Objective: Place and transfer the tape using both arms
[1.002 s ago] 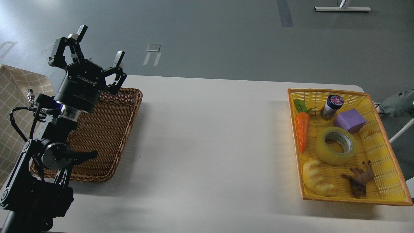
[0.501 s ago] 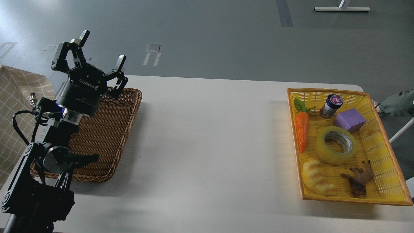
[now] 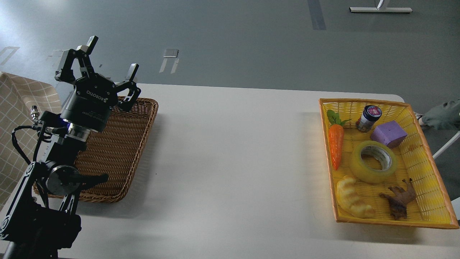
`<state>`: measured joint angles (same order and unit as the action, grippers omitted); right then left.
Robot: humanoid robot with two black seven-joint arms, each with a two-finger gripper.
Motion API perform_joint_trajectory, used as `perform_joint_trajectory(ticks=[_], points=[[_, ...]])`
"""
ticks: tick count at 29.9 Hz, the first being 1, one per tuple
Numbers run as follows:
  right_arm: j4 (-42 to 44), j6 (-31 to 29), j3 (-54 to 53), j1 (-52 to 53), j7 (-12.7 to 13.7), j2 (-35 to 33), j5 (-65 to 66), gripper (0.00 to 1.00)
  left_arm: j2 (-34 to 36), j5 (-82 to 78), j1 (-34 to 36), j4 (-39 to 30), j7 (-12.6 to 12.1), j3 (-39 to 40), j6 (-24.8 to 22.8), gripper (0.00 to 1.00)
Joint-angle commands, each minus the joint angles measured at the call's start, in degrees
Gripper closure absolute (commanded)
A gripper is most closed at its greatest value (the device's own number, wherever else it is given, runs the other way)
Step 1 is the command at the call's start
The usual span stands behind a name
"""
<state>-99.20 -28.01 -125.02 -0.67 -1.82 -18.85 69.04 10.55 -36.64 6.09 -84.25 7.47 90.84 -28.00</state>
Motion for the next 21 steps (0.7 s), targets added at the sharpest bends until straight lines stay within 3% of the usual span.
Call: perform_joint_trajectory(ticks=[1, 2, 4, 6, 8, 14, 16, 21], points=[[-0.1, 0.0, 0.0, -1.3, 0.5, -2.8, 1.8, 0.00, 0.1, 0.1, 0.0, 0.0, 0.0, 0.6, 0.0, 0.00], [-0.1, 0.0, 0.0, -2.0, 1.7, -4.2, 3.1, 0.00, 0.1, 0.1, 0.0, 0.0, 0.0, 0.6, 0.0, 0.00], [0.0, 0.0, 2.2, -3.0, 8.6, -10.2, 11.3, 0.00, 0.1, 0.1, -0.2, 0.0, 0.0, 0.6, 0.0, 0.00], [0.0, 0.0, 4.7, -3.8, 12.4, -13.9, 18.3, 0.00, 0.1, 0.1, -0.4, 0.1, 0.0, 0.6, 0.0, 0.00], [0.0, 0.0, 6.4, -3.9, 13.8, -15.1, 22.3, 0.00, 0.1, 0.2, -0.5, 0.1, 0.0, 0.6, 0.0, 0.00], [-0.1, 0.0, 10.8, -5.0, 12.6, -21.7, 25.8, 0.00, -0.3, 0.2, -0.6, 0.2, 0.0, 0.5, 0.0, 0.00], [0.0, 0.0, 14.3, -5.1, 10.6, -26.0, 25.8, 0.00, -0.3, 0.2, -0.7, 0.2, 0.0, 0.5, 0.0, 0.00], [0.0, 0.0, 26.1, -3.0, 10.3, -27.7, 29.6, 0.01, -0.2, 0.1, -1.0, 0.3, -0.1, 0.1, 0.0, 0.00]])
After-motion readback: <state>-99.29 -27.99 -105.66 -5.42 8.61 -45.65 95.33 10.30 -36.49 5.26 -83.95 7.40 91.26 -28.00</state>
